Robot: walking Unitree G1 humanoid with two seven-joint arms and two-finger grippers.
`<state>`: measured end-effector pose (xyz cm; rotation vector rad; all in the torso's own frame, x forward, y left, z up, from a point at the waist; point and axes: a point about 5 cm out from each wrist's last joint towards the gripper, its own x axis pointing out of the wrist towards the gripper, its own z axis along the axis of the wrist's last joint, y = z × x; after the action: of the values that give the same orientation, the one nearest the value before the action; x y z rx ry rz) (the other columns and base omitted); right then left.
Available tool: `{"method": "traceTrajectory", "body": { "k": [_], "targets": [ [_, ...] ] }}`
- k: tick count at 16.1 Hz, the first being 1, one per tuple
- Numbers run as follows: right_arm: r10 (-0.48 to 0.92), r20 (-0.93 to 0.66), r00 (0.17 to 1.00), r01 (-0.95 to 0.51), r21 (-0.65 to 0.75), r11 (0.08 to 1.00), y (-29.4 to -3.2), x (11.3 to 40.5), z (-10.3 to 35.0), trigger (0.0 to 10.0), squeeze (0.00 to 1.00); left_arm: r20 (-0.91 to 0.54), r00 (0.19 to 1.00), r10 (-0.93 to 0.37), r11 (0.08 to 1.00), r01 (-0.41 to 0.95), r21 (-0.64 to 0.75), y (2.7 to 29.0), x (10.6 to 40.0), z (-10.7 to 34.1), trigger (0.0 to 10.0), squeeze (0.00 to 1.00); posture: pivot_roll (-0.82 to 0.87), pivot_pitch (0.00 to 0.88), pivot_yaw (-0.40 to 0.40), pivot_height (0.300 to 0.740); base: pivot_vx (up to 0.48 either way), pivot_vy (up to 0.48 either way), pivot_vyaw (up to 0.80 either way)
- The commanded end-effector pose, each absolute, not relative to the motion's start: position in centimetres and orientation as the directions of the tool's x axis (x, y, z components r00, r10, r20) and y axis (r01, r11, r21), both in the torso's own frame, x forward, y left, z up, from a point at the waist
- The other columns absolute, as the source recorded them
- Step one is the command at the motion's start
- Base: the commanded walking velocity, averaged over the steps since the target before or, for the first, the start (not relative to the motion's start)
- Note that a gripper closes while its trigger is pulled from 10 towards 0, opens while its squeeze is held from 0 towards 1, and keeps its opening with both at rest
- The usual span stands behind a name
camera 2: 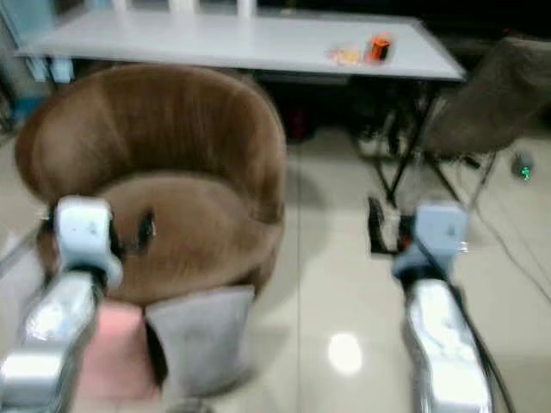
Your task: Move the pillow to the sofa from floor
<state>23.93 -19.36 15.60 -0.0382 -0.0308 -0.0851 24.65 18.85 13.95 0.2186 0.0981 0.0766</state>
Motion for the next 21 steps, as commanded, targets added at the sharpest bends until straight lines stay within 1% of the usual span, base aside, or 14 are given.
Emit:
{"method": "traceTrajectory", "body": {
  "k": [1,2,3,6,7,8,9,11,12,14,16,20,21],
  "targets": [
    [-0.1,0.05,0.994,0.102,-0.034,0.994,-19.6,23.8,16.4,10.0,1.0,-0.088,0.992,0.088,0.973,-0.066,0.22,18.8,24.5,14.3,10.0,0.0,-0.13,0.0,-0.025,0.74,0.0,0.0,0.8],
    [-0.082,0.049,0.995,0.083,-0.022,0.996,-19.2,23.8,16.4,10.0,1.0,-0.096,0.992,0.083,0.975,-0.061,0.215,19.0,24.2,14.4,10.0,0.0,-0.13,0.0,-0.025,0.74,0.0,0.0,0.8],
    [-0.068,0.03,0.997,0.068,-0.011,0.998,-18.8,23.8,16.1,10.0,1.0,-0.094,0.992,0.084,0.97,-0.059,0.236,19.1,23.8,14.3,10.0,0.0,-0.09,0.0,-0.046,0.74,0.0,0.0,0.8],
    [-0.038,0.0,0.999,0.038,0.006,0.999,-17.7,23.8,15.3,10.0,1.0,-0.099,0.992,0.074,0.965,-0.046,0.257,19.0,23.2,14.1,10.0,0.0,-0.08,0.0,-0.041,0.74,0.0,0.0,0.8],
    [-0.038,-0.025,0.999,0.039,0.017,0.999,-17.5,23.9,15.0,10.0,1.0,-0.104,0.993,0.063,0.963,-0.033,0.267,18.9,23.2,14.1,10.0,0.0,-0.07,0.0,-0.036,0.74,0.0,0.0,0.0],
    [-0.015,-0.036,0.999,0.015,-0.005,1.0,-17.0,24.2,14.9,10.0,0.98,-0.104,0.994,0.036,0.96,-0.006,0.28,18.6,23.3,14.1,10.0,0.0,-0.07,0.0,-0.032,0.74,0.0,0.0,0.0],
    [0.007,-0.048,0.999,-0.007,-0.001,1.0,-16.7,24.3,14.7,10.0,0.0,-0.098,0.995,0.031,0.958,-0.002,0.287,18.5,23.5,14.2,10.0,0.0,-0.07,0.0,-0.032,0.74,0.0,0.0,0.0],
    [-0.023,-0.041,0.999,0.024,0.023,0.999,-16.9,24.6,14.7,10.0,0.0,-0.091,0.995,0.042,0.96,-0.014,0.281,18.5,23.7,14.3,10.0,0.0,-0.08,0.0,-0.034,0.74,0.0,0.0,0.0],
    [-0.002,0.017,1.0,0.001,0.078,0.997,-16.9,24.8,15.1,10.0,0.0,-0.086,0.995,0.041,0.958,-0.015,0.286,18.3,23.8,14.3,10.0,0.0,-0.07,0.0,-0.037,0.74,0.0,0.0,0.0],
    [0.007,0.02,1.0,-0.009,0.071,0.997,-17.0,24.8,15.1,10.0,0.0,-0.085,0.996,0.039,0.955,-0.012,0.297,18.2,23.7,14.2,10.0,0.0,-0.07,0.0,-0.037,0.74,0.0,0.0,0.0],
    [0.021,-0.053,0.998,-0.016,0.083,0.996,-17.1,24.9,14.4,10.0,0.0,-0.088,0.996,0.023,0.945,0.007,0.326,18.3,23.5,14.0,10.0,0.0,-0.06,0.0,-0.033,0.74,0.0,0.0,0.0],
    [-0.025,-0.092,0.995,0.031,0.063,0.998,-17.4,24.8,13.5,10.0,0.0,-0.086,0.995,0.04,0.944,-0.01,0.329,18.9,23.4,13.9,10.0,0.0,-0.06,0.0,-0.031,0.74,0.0,0.0,0.0],
    [-0.038,-0.107,0.994,0.04,0.012,0.999,-17.5,24.4,13.3,10.0,0.0,-0.085,0.996,0.035,0.943,-0.005,0.332,19.0,23.3,13.9,10.0,0.0,-0.09,0.0,-0.023,0.74,0.0,0.0,0.0]
  ]
}}
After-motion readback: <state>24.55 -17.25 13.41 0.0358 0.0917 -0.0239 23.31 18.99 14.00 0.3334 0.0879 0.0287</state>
